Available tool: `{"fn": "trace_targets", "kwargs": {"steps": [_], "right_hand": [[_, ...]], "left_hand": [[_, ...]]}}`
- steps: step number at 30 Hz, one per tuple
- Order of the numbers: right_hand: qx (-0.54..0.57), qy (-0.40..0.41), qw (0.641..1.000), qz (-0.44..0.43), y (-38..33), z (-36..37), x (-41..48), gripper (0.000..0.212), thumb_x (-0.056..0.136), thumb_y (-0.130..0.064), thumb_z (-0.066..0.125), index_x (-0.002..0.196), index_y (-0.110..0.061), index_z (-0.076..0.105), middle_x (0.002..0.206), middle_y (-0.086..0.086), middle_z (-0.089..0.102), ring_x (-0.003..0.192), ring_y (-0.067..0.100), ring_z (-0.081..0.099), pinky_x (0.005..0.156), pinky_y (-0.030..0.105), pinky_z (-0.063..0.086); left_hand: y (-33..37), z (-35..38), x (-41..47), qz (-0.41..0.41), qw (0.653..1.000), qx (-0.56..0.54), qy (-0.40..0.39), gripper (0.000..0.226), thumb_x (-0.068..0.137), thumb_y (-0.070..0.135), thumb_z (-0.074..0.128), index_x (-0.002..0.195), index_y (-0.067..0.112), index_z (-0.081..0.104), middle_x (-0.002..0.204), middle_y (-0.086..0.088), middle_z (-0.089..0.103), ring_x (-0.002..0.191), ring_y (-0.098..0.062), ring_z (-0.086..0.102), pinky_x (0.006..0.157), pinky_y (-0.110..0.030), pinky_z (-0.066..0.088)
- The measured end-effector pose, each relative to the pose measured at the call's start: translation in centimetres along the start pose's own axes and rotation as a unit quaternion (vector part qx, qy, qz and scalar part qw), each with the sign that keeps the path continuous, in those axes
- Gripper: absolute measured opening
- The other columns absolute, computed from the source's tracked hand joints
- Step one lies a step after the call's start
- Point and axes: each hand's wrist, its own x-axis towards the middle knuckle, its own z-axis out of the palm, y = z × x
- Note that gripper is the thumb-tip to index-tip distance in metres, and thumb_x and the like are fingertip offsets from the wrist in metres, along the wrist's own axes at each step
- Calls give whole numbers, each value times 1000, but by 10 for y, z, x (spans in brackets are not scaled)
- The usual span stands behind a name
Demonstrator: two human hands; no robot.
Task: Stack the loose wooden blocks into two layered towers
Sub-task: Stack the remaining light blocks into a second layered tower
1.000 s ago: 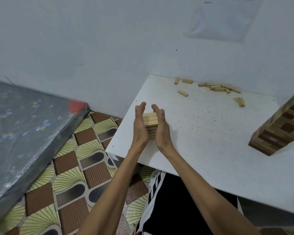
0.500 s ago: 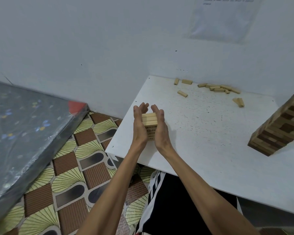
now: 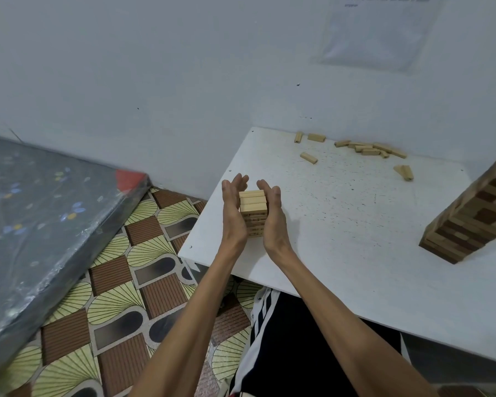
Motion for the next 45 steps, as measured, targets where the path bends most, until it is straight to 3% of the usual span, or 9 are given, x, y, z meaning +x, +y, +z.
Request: {"fn": "trace_targets", "kwargs": {"steps": [16,19,22,25,29,34,38,41,45], "right_hand": [[0,-5,1000,-7,4,4,-1,74,98,-74,23,155,-32,44,139,-11,59,118,0,62,83,12,52],[15,4,1000,4,7,1,-1,75,97,-75,22,155,-32,42,150,-10,52,131,3,55,102,22,51],[17,16,1000,11,7,-5,-1,83,90,-81,22,155,-34,43,159,-13,44,146,6,40,123,41,33],[-24,31,999,-4,5,-17,0,78,93,-80,20,150,-37,50,157,-15,45,148,5,35,126,48,23],[-98,27,993,-52,-8,-44,1,58,106,-60,29,145,-28,58,148,-15,56,138,1,47,122,42,34],[-214,43,971,-100,-43,-78,6,37,104,-46,53,133,-27,66,136,-13,65,129,3,55,107,30,46],[-355,50,928,-100,-71,-103,14,34,100,-39,61,131,-24,68,135,-9,66,129,11,56,99,22,39],[-432,48,897,-78,-87,-124,18,38,99,-39,59,133,-23,66,138,-4,64,133,17,52,99,29,42],[-511,64,856,-33,-97,-154,24,45,99,-40,58,139,-18,59,138,6,62,135,23,48,100,39,48]], "left_hand": [[-1,3,-1,-3,1000,5,2,71,99,70,23,148,26,51,142,10,59,130,2,54,107,-32,45],[-2,0,0,1,1000,3,2,76,96,72,22,151,26,47,145,11,58,134,0,51,111,-32,42],[-4,-8,2,10,999,30,6,78,95,71,17,151,26,47,146,14,57,135,2,48,118,-33,33],[-1,-20,3,33,997,67,10,72,97,68,13,144,31,52,147,13,56,136,-1,49,123,-42,27],[25,-30,10,73,990,121,-2,68,99,65,22,139,26,59,137,12,64,128,-7,57,114,-40,38],[76,-10,16,137,956,239,-100,43,103,46,43,128,22,69,128,14,68,119,-1,61,104,-25,44],[94,27,21,163,895,379,-172,30,101,36,57,126,24,69,126,15,67,113,2,61,96,-23,46],[91,58,28,169,838,463,-232,34,99,34,58,128,19,68,129,7,67,115,-9,63,95,-27,47],[75,100,34,166,811,488,-277,36,97,30,61,130,16,66,134,2,66,115,-14,63,92,-26,47]]}}
